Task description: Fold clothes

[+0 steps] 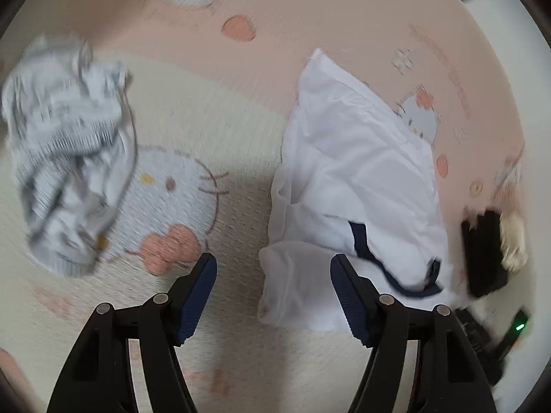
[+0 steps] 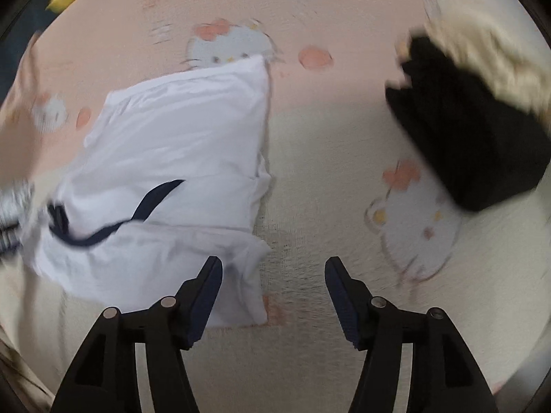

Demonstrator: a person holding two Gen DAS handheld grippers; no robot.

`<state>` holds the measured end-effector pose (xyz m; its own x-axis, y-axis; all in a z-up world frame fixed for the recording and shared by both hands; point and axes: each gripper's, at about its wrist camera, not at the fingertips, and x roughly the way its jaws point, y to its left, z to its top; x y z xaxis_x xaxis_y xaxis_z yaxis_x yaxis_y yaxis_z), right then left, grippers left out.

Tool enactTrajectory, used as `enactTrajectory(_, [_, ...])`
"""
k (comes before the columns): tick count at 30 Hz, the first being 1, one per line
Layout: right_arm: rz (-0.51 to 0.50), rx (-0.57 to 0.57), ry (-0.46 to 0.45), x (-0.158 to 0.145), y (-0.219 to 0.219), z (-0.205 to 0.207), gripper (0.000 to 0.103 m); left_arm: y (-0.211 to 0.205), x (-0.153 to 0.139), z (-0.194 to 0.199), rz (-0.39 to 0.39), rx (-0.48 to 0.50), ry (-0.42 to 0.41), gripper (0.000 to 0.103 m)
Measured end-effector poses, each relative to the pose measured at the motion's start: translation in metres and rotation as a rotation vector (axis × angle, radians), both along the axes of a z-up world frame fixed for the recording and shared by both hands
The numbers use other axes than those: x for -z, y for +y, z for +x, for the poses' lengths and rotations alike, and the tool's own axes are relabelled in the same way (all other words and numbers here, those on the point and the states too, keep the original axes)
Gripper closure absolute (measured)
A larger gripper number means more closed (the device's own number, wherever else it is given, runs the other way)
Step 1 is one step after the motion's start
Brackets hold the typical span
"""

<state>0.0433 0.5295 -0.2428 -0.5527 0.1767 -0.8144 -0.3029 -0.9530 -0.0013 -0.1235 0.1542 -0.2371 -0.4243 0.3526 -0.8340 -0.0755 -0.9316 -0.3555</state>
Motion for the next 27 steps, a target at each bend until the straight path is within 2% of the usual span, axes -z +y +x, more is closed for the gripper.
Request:
enactTrajectory(5, [0.177,-0.137,-0.003,-0.012,-0.037,0.013,0.041,0.028,-0.016,0.023,-0.237,0.152,0.121,0.037])
enactTrajectory(9, [0.431,-0.248,-0.063,-0.005,-0.074,0.015,0.041,0.049,-0.022,0.045,-0.427,0.28,0.251,0.037])
enactTrajectory(13, [0.592,-0.33,-0.132,0.008,-0.095,0.018,0.041,0.066,-0.012,0.064,-0.554,0.442,0.31,0.037])
enactTrajectory(16, [0.693,-0.415,-0.194,0.025,-0.107,0.023,0.041,0.074,-0.001,0.075,-0.649,0.514,0.345,0.037])
enactTrajectory(18, [0.804,-0.485,-0.233,0.038,-0.117,0.027,0.041,0.077,0.005,0.08,-0.695,0.555,0.354,0.037])
enactTrajectory(21, [0.955,-0.567,-0.243,0.049,-0.129,0.033,0.038,0.081,0.015,0.089,-0.802,0.636,0.398,0.037])
enactTrajectory(27, [1.093,-0.671,-0.28,0.057,-0.133,0.028,0.038,0.091,0.039,0.099,-0.986,0.784,0.489,0.037])
